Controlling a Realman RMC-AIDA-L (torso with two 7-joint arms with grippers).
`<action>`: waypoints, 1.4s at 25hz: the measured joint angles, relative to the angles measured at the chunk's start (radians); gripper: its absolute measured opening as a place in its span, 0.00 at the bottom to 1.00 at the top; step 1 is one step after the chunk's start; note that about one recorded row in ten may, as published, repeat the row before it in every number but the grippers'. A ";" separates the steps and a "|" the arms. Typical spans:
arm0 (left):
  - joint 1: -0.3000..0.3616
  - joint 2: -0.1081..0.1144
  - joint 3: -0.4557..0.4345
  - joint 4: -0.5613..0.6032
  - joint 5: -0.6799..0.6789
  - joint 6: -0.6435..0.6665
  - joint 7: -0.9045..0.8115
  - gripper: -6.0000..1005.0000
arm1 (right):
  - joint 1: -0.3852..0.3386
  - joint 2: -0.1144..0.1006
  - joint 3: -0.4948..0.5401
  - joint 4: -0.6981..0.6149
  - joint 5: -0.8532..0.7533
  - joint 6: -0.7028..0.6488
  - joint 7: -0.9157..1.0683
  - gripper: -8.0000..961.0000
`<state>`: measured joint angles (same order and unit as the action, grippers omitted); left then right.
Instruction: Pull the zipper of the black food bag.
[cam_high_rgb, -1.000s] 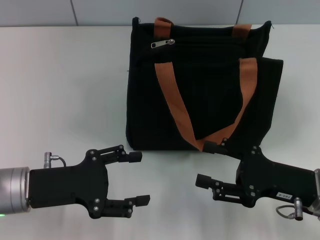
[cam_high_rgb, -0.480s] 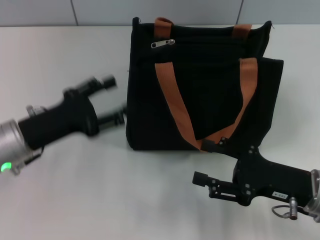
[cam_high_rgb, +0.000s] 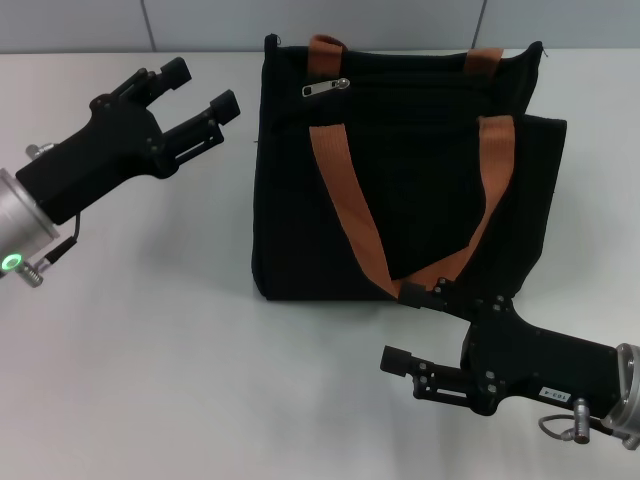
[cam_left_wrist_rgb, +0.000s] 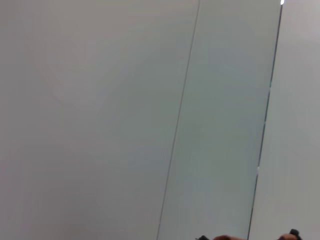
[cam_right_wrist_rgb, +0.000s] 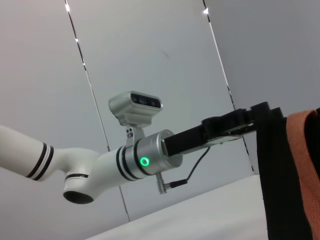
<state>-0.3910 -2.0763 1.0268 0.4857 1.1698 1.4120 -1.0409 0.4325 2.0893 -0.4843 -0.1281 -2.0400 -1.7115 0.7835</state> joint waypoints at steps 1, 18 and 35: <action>-0.005 0.000 0.001 0.000 0.000 -0.010 0.000 0.83 | 0.001 0.000 0.000 0.002 0.000 0.001 0.000 0.81; -0.083 -0.001 0.047 0.040 0.169 -0.084 0.005 0.83 | 0.032 0.000 0.000 0.048 0.000 0.041 0.000 0.81; -0.109 -0.004 0.052 0.040 0.133 -0.128 0.014 0.66 | 0.047 0.000 -0.005 0.061 0.000 0.050 0.000 0.81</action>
<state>-0.5003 -2.0800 1.0785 0.5261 1.3029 1.2839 -1.0268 0.4791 2.0893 -0.4898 -0.0674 -2.0401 -1.6612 0.7839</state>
